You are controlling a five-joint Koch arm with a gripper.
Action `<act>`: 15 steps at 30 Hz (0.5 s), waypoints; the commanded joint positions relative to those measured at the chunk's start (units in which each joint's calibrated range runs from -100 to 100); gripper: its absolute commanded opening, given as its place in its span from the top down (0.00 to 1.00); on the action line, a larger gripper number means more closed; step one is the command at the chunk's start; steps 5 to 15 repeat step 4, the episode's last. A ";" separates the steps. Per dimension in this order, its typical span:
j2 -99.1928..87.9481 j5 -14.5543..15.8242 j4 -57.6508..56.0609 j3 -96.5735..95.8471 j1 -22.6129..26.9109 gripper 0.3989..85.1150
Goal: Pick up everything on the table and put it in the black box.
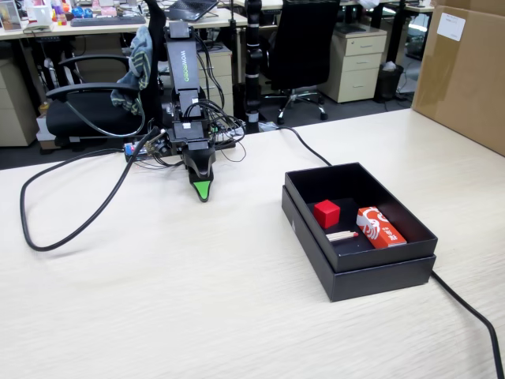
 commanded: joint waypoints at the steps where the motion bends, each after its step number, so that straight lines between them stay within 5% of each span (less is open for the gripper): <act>1: 0.60 0.00 0.86 -0.66 -0.05 0.44; 15: 0.60 -0.05 0.86 -0.66 0.00 0.44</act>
